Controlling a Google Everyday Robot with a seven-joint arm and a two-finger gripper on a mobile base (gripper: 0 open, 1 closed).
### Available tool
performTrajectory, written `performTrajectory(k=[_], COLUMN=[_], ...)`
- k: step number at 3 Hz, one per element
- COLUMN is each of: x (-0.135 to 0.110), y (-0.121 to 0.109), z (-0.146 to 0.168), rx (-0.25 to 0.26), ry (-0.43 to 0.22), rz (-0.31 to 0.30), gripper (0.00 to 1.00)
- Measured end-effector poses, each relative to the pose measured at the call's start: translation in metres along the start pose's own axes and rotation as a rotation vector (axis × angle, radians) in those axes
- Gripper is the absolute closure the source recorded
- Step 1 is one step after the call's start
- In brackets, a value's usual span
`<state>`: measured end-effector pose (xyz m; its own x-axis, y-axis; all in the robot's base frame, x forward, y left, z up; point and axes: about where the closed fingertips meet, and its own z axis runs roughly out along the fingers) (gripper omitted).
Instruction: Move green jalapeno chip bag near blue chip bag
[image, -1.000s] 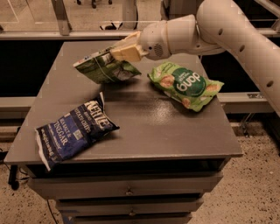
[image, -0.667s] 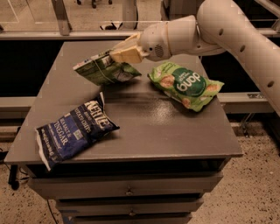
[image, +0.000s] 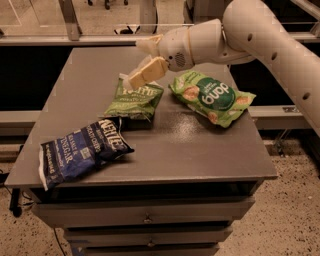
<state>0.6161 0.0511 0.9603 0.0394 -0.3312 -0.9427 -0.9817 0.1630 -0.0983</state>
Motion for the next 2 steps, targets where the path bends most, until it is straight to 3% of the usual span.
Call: performTrajectory(k=[2], x=[0.0010], y=[0.0005], z=[0.0077], rx=[0.009], ry=[-0.026], rz=[-0.009], gripper=[0.00])
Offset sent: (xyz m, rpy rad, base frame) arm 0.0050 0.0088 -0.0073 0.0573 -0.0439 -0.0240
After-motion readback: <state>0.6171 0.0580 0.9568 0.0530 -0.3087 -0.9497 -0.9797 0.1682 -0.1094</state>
